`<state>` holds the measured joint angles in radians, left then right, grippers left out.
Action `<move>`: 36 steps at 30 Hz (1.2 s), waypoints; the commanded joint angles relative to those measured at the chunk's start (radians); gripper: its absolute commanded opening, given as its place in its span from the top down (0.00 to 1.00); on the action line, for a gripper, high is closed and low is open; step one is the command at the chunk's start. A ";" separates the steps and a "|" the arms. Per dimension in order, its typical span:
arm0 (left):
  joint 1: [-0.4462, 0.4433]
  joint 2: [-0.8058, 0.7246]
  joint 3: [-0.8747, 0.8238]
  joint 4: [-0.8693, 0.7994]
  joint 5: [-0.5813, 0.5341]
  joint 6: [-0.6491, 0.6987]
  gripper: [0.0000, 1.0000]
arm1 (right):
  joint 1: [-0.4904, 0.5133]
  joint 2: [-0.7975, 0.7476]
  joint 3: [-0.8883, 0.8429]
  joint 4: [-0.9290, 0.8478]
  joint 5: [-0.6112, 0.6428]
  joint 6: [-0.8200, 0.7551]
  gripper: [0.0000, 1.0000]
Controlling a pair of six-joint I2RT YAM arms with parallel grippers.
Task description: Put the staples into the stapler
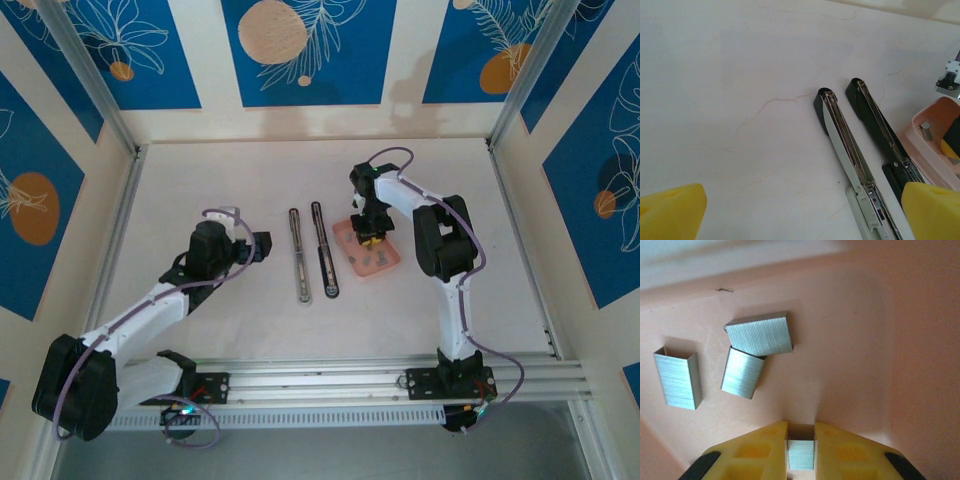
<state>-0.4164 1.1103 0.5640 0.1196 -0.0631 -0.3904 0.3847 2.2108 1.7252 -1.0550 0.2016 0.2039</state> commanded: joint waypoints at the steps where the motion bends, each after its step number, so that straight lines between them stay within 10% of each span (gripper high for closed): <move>1: 0.006 -0.005 0.027 0.011 -0.007 0.005 0.00 | 0.008 0.024 -0.024 0.055 -0.013 0.020 0.81; 17: -0.006 -0.068 -0.034 0.063 0.047 0.000 0.00 | 0.100 -0.416 -0.330 0.300 0.047 0.253 0.85; 36: -0.051 -0.158 -0.267 0.219 0.023 0.007 0.00 | 0.533 -0.707 -0.787 0.647 0.368 0.531 0.85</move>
<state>-0.4568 0.9684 0.3111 0.2813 -0.0345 -0.3908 0.8898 1.5154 0.9569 -0.4835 0.5022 0.6888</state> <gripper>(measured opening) 0.999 0.154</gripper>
